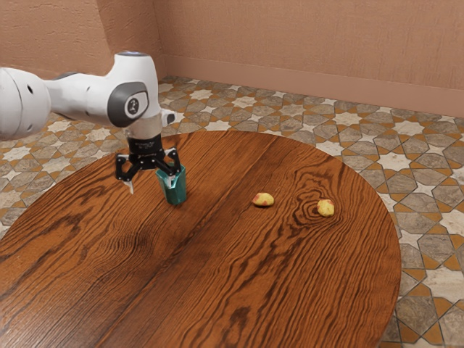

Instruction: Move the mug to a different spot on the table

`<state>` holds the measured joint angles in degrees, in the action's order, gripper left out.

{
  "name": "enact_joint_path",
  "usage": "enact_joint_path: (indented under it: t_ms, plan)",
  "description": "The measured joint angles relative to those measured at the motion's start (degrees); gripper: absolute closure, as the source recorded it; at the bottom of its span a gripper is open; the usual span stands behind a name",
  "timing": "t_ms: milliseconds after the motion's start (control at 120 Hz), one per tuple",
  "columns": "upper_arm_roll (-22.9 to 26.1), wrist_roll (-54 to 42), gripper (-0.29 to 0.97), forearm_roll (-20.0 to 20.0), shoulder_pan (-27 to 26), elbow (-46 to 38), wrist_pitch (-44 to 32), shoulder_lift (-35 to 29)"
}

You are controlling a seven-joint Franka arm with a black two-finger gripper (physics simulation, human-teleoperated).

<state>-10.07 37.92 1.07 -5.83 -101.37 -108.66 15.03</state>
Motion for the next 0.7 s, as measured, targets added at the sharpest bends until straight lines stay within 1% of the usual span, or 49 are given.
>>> enact_joint_path:
  t_ms: [67,175,317,583,700]
  plan:
    - [0.0,2.5,0.00,-0.1,0.0,0.1,-1.6,1.2]
    - [0.1,5.3,0.00,-1.7,0.1,0.4,-4.4,3.4]
    - [0.4,7.8,0.00,-2.7,0.0,2.2,-7.7,6.0]
    - [1.2,10.3,0.00,-4.2,0.3,2.9,-11.9,8.3]
    - [1.2,10.6,0.00,-6.1,0.4,2.9,-13.4,8.9]
